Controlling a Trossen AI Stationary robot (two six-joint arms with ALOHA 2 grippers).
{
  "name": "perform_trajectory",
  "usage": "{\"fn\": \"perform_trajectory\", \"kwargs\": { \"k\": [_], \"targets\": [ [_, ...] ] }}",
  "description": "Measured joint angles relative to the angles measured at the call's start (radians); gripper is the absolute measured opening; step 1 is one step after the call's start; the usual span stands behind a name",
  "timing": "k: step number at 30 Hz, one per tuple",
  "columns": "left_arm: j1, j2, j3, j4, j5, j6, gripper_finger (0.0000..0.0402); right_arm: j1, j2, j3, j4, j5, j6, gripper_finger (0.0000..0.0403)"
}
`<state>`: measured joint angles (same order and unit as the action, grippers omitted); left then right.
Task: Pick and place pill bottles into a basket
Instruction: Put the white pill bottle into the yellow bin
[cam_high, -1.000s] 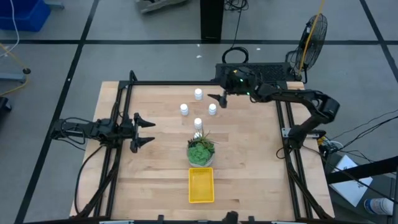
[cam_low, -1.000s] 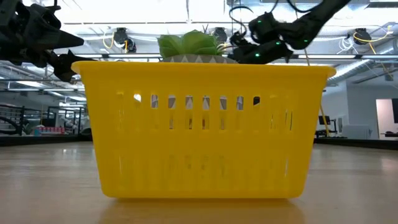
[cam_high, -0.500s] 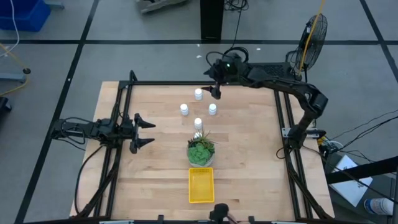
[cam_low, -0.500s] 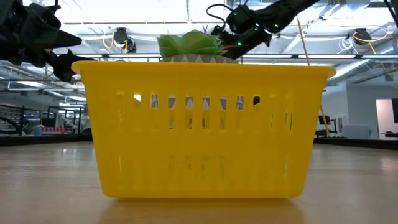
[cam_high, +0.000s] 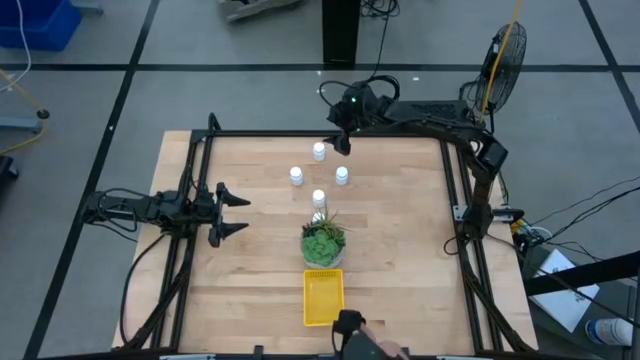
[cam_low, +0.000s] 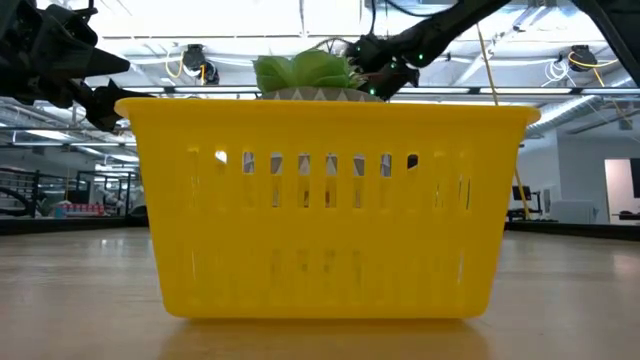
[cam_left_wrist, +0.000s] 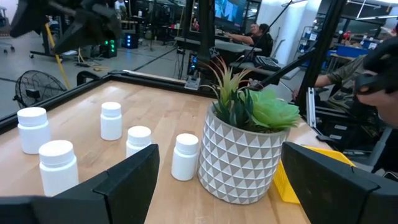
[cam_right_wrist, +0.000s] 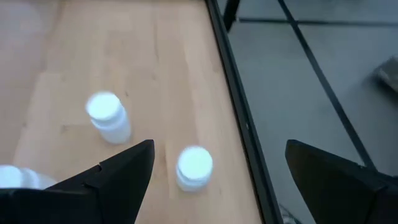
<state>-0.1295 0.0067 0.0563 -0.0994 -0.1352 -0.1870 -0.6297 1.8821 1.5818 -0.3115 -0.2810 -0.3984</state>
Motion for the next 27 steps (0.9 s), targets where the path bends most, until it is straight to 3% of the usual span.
{"fn": "perform_trajectory", "kwargs": {
  "k": [15,27],
  "targets": [
    [0.000,0.000,0.000,-0.001,0.000,0.000,0.0340,-0.011,0.120,0.063,-0.003,0.019,0.019,0.0357],
    [0.000,0.000,0.000,-0.002,-0.004,0.003,0.0340,0.032,0.129,0.080,-0.006,0.020,0.082,0.0357]
  ]
}}
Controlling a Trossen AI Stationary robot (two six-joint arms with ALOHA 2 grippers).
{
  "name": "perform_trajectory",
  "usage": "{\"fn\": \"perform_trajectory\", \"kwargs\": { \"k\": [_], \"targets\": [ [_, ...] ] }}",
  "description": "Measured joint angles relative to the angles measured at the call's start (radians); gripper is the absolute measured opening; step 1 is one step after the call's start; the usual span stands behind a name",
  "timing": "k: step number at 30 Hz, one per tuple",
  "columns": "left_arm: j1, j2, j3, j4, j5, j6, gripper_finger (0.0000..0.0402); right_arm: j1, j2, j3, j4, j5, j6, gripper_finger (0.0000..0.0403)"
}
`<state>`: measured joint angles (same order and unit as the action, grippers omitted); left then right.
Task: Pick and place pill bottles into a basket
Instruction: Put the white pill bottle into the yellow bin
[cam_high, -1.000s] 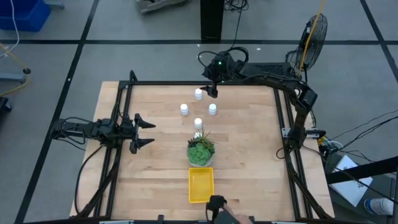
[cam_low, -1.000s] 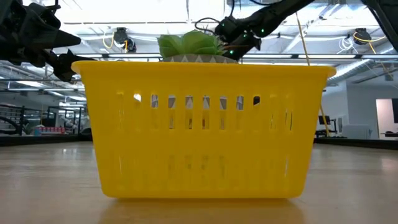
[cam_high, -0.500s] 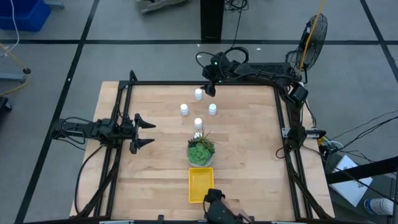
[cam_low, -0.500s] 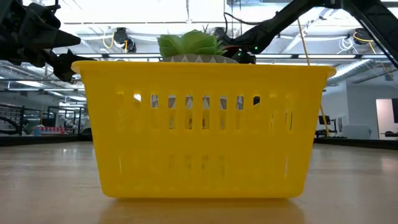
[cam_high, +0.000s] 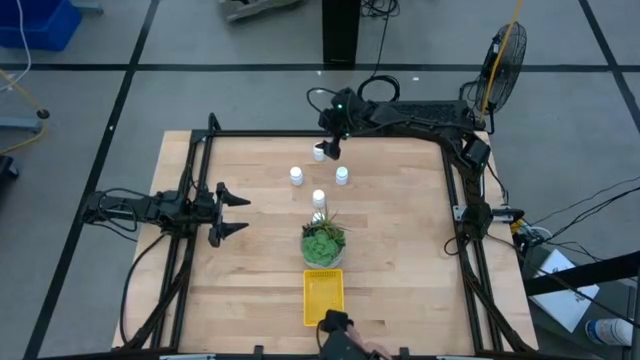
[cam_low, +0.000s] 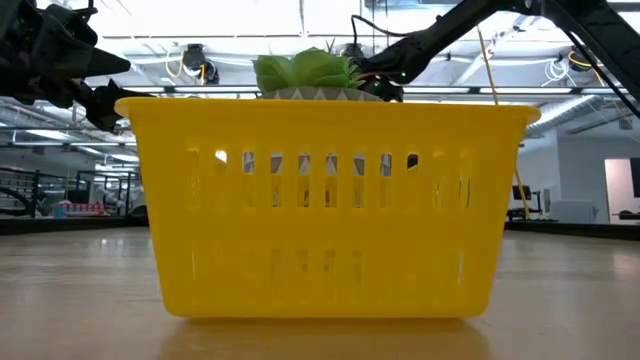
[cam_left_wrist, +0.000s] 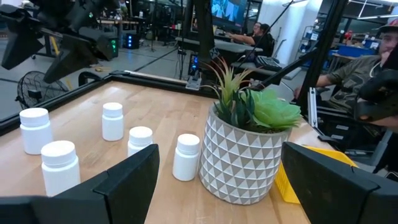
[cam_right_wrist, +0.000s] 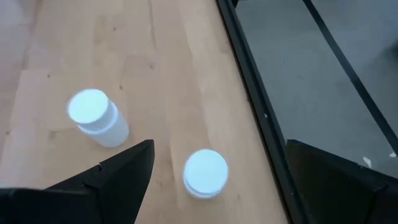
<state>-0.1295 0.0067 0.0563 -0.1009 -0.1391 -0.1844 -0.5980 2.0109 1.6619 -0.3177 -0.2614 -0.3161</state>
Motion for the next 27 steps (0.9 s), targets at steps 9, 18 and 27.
{"fn": "perform_trajectory", "kwargs": {
  "k": [9,18,27],
  "targets": [
    [0.000,0.000,0.000,0.000,0.002,0.002,0.0340,0.010,0.053,0.001,0.036,-0.001,0.005,0.0357],
    [0.000,0.002,0.000,-0.001,0.012,-0.002,0.0340,0.011,0.112,0.002,0.063,-0.005,-0.008,0.0357],
    [0.000,0.038,0.000,-0.001,0.015,-0.002,0.0340,0.004,0.113,0.000,0.034,-0.003,-0.010,0.0357]
  ]
}}
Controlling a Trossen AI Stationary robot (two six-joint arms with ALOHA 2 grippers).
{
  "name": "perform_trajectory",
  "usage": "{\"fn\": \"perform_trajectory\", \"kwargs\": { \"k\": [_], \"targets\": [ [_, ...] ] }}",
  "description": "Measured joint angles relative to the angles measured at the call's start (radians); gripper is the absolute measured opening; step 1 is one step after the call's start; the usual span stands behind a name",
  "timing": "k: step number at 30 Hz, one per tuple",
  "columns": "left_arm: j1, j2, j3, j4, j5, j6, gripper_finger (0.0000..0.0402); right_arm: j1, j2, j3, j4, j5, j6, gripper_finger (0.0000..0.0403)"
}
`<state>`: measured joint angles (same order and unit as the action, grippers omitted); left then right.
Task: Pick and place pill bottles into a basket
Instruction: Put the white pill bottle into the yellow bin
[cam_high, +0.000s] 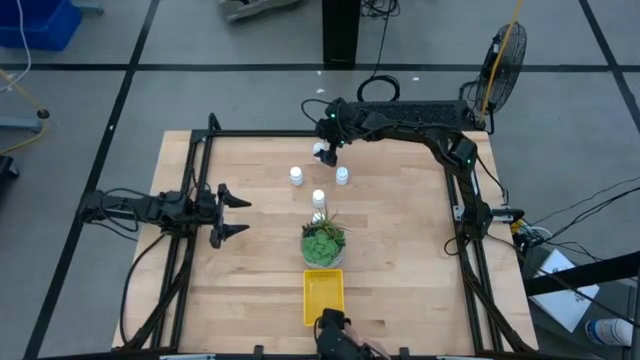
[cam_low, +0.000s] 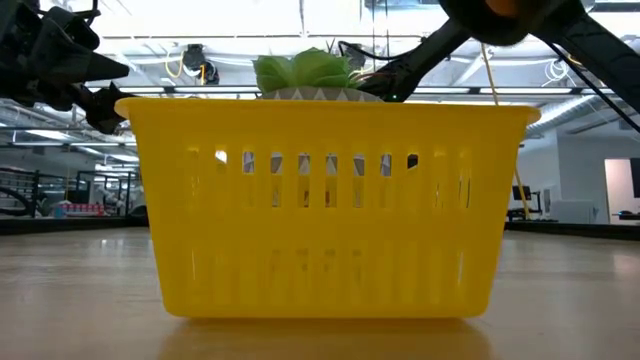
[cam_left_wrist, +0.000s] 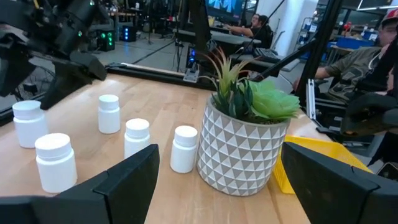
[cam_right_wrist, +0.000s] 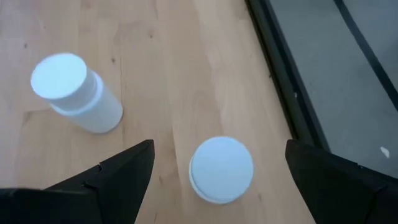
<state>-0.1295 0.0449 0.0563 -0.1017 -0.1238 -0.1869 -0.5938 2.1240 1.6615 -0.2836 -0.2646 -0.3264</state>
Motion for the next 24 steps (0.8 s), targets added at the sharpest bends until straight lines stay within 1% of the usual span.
{"fn": "perform_trajectory", "kwargs": {
  "k": [8,17,24],
  "targets": [
    [0.000,0.030,0.000,0.006,-0.004,-0.007,0.0340,-0.008,0.005,0.000,-0.023,0.000,-0.001,0.0357],
    [0.000,0.034,-0.002,0.020,-0.004,-0.006,0.0340,-0.001,0.005,0.000,-0.028,0.000,-0.002,0.0356],
    [0.000,0.034,-0.002,0.026,0.000,-0.006,0.0340,0.007,0.005,0.000,-0.019,0.000,-0.001,0.0330]
  ]
}}
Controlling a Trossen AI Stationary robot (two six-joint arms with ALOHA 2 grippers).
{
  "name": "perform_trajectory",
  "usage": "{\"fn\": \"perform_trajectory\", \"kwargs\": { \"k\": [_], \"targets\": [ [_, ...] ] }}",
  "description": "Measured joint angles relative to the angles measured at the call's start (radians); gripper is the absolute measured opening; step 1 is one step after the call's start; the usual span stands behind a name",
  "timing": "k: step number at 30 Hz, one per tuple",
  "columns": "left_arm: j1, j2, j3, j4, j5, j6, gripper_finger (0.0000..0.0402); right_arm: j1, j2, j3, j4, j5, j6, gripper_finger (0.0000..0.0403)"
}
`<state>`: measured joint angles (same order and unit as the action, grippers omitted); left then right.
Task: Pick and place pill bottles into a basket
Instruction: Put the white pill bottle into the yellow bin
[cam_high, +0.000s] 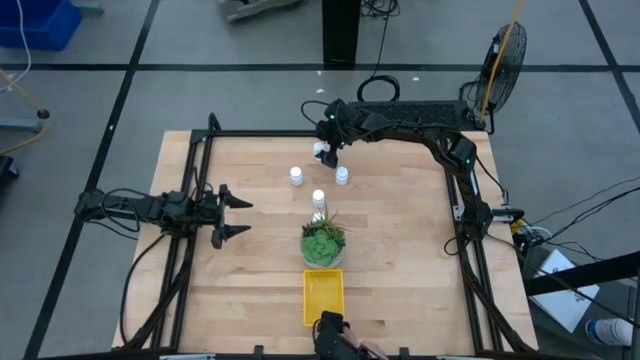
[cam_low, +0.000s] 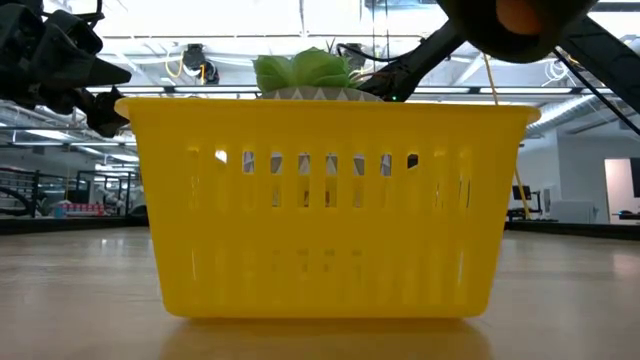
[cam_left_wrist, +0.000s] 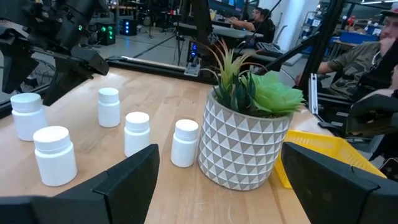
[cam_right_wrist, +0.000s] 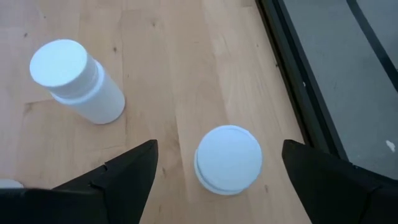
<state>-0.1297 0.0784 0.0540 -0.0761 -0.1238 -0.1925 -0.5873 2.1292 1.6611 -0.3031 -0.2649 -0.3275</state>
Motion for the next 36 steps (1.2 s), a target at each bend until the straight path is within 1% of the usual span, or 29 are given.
{"fn": "perform_trajectory", "kwargs": {
  "k": [5,11,18,36],
  "targets": [
    [0.000,0.000,0.000,0.000,0.001,-0.001,0.0340,0.000,0.000,0.000,0.000,0.000,-0.001,0.0320],
    [0.000,0.000,0.000,0.001,0.002,-0.001,0.0340,0.000,0.003,0.000,0.008,-0.001,-0.005,0.0320],
    [0.000,0.000,0.000,0.001,0.003,-0.002,0.0340,-0.002,0.044,0.000,0.030,-0.009,-0.016,0.0320],
    [0.000,0.000,0.001,0.002,0.003,-0.002,0.0340,-0.006,0.039,0.000,0.016,0.001,-0.033,0.0320]
  ]
}}
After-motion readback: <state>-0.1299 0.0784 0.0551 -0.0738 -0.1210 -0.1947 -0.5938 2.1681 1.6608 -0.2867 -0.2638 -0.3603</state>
